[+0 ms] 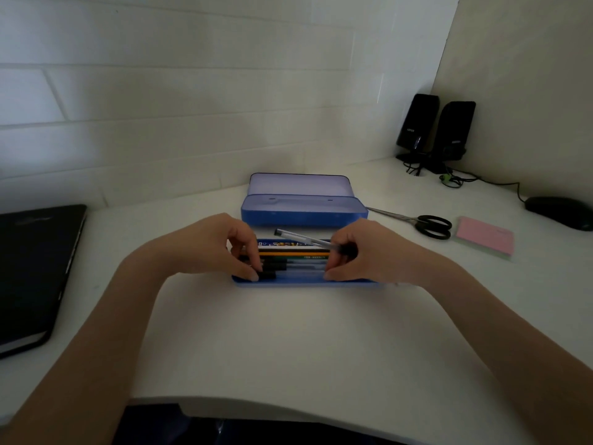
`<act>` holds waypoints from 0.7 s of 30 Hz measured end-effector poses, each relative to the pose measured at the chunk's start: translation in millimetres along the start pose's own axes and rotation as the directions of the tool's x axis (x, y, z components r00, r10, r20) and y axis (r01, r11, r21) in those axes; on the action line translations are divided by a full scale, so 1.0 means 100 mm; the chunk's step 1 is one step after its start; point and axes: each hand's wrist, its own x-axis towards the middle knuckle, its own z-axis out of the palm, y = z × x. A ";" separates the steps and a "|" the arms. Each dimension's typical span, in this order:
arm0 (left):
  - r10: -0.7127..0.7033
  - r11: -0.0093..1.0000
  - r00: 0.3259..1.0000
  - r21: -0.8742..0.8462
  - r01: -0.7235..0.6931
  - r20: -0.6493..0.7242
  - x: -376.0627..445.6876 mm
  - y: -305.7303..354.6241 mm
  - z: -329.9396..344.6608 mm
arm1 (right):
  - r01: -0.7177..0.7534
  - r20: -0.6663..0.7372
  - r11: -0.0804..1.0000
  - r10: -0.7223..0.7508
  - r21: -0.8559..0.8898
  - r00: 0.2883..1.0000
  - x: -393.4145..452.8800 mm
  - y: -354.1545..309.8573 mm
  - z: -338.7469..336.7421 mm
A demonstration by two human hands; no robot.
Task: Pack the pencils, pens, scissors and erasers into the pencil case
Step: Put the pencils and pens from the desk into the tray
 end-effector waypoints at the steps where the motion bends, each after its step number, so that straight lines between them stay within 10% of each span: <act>1: 0.003 1.000 1.000 0.008 -0.003 0.004 0.00 -0.01 0.00 | -0.005 -0.002 1.000 0.005 -0.010 1.000 0.00 0.00 0.01; 15: -0.045 0.998 0.999 0.051 0.044 0.020 0.02 -0.07 -0.01 | 0.006 -0.057 0.999 -0.008 -0.032 0.998 0.02 0.00 0.06; 21: 0.090 0.910 0.938 -0.354 -0.214 -0.335 0.00 0.10 -0.05 | 0.072 -0.175 0.997 -0.077 -0.033 0.982 0.03 -0.07 0.07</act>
